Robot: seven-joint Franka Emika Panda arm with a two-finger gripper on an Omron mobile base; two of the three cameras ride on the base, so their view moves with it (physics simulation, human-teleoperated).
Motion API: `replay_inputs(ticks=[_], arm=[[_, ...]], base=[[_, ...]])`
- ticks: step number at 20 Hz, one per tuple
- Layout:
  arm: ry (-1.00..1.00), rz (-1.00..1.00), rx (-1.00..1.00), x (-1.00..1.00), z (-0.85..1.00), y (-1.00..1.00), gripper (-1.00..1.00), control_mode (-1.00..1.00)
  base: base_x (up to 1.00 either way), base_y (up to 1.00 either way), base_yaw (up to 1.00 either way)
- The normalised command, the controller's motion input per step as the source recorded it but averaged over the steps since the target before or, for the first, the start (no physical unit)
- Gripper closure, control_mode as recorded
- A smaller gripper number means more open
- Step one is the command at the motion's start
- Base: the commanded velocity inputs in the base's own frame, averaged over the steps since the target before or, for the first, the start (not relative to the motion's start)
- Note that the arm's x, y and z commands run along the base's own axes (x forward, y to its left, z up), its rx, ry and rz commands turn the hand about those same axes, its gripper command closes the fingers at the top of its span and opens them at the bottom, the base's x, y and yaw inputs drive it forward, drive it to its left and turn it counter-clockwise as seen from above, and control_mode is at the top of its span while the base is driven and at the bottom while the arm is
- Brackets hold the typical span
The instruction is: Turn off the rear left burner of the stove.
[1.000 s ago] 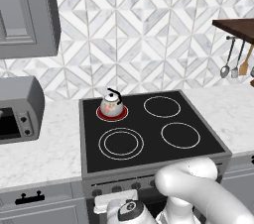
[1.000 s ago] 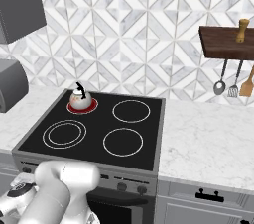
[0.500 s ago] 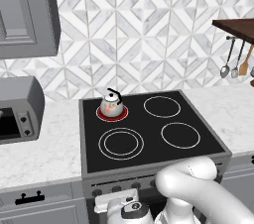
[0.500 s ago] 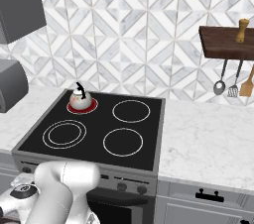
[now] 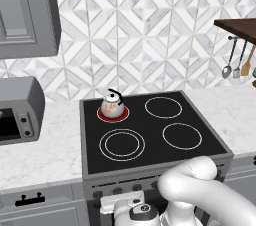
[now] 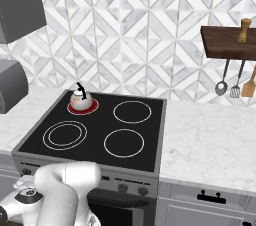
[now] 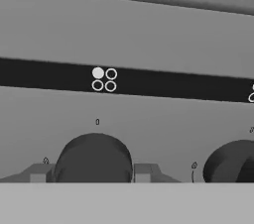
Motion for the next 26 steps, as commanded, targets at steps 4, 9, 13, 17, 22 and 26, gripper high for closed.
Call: replay_inputs(ticks=[4, 9, 13, 17, 22, 26], arm=[[-0.28, -0.34, 0.60, -0.28, 0.00, -0.49, 1.00, -1.00], [-0.14, -0.34, 0.68, -0.28, 0.00, -0.47, 1.00, -1.00], [-0.11, -0.31, 0.71, -0.18, 0.00, -0.51, 1.00, -1.00], [-0.13, -0.29, 0.66, 0.00, 0.14, -0.55, 1.00, -1.00], [-0.13, -0.26, 0.64, 0.00, 0.15, -0.53, 1.00, -1.00], [-0.10, -0.23, 0.66, 0.00, 0.20, -0.55, 1.00, -1.00]], base=[[0.00, 0.00, 0.00], [0.00, 0.00, 0.00], [0.00, 0.00, 0.00], [0.00, 0.00, 0.00], [0.00, 0.00, 0.00], [0.00, 0.00, 0.00]])
